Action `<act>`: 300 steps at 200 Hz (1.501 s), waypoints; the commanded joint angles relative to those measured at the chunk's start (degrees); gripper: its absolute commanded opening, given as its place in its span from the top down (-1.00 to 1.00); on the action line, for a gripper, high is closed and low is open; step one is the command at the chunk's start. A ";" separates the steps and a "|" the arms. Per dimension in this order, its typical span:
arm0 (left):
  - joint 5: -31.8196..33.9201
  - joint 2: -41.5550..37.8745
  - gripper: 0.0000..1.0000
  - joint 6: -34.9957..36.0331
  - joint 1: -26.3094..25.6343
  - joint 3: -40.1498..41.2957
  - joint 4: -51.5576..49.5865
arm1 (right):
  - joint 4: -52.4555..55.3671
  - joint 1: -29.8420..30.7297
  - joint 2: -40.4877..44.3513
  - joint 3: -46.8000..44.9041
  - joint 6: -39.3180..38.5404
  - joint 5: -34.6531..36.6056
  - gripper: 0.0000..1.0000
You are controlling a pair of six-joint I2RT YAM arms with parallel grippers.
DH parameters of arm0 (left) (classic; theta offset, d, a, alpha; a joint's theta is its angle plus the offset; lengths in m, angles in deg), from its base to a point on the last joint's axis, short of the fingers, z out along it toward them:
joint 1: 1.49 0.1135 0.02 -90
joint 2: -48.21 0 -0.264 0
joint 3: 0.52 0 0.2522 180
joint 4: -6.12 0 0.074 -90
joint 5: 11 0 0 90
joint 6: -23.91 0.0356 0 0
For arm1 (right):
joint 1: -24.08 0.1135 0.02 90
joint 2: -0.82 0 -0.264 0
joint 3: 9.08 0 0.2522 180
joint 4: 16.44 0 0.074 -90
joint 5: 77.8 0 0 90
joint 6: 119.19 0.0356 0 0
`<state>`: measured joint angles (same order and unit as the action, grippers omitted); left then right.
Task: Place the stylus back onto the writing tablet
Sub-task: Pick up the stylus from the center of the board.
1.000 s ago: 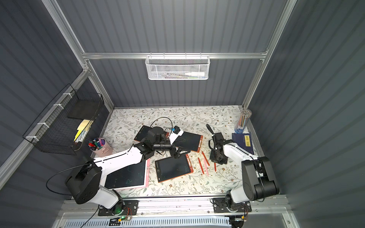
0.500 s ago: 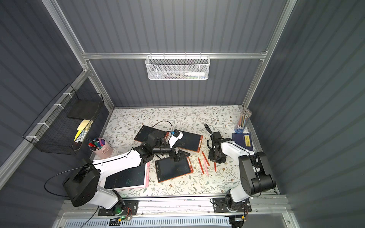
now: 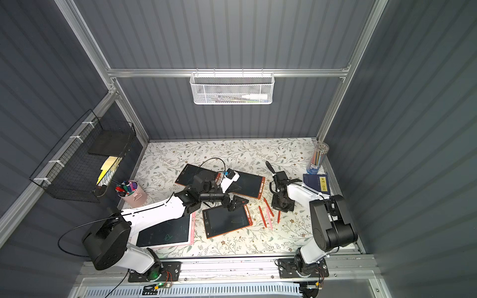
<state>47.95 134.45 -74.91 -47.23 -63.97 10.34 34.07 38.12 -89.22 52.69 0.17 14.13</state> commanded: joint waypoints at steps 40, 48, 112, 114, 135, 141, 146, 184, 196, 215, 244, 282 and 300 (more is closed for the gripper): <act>0.58 -0.44 -0.99 0.10 -0.32 -0.14 0.60 | 0.67 0.55 -0.97 1.03 0.00 0.62 0.54; 0.49 -0.62 -0.99 0.12 -0.32 -0.15 0.55 | 0.67 0.63 -1.17 1.12 0.04 0.85 0.55; 0.89 -1.07 -0.99 0.56 -0.32 -0.43 0.24 | 0.63 0.99 -1.63 1.65 -0.42 0.79 0.66; 0.88 -1.11 -0.99 0.56 -0.32 -0.46 0.29 | 0.65 0.99 -1.61 1.65 -0.44 0.79 0.66; 1.07 -1.25 -0.99 0.65 -0.32 -0.61 0.16 | 0.60 1.21 -1.45 1.83 -0.77 0.49 0.67; 1.07 -1.25 -0.99 0.73 -0.32 -0.60 0.08 | 0.49 1.24 -1.30 1.91 -0.80 0.47 0.67; 1.10 -1.25 -0.99 0.73 -0.32 -0.72 0.00 | 0.51 1.29 -1.27 1.96 -0.92 0.40 0.67; 1.17 -1.46 -0.99 0.73 -0.32 -0.75 -0.11 | 0.62 1.58 -1.11 2.61 -1.51 0.07 0.67; 1.23 -1.75 -0.99 0.81 -0.32 -0.75 -0.13 | 0.62 1.69 -1.09 2.81 -1.72 0.02 0.67; 1.07 -2.05 -0.99 0.82 -0.32 -0.74 -0.21 | 0.95 1.78 -0.97 3.23 -2.01 0.10 0.67; 1.04 -2.45 -0.99 0.87 -0.30 -0.75 -0.30 | 1.21 2.00 -1.02 3.72 -2.50 -0.17 0.67; 1.05 -3.16 -0.99 1.87 -0.32 -0.67 -2.59 | 0.18 2.95 -0.26 4.26 -5.00 -2.71 0.67; 1.00 -4.58 -0.99 0.94 -0.30 0.07 -2.49 | 0.64 3.57 -0.64 5.30 -5.70 -2.81 0.66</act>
<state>49.02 132.85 -74.43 -47.20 -64.00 9.14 34.07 40.75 -90.01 55.53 -3.63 12.47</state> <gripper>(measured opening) 0.994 0.169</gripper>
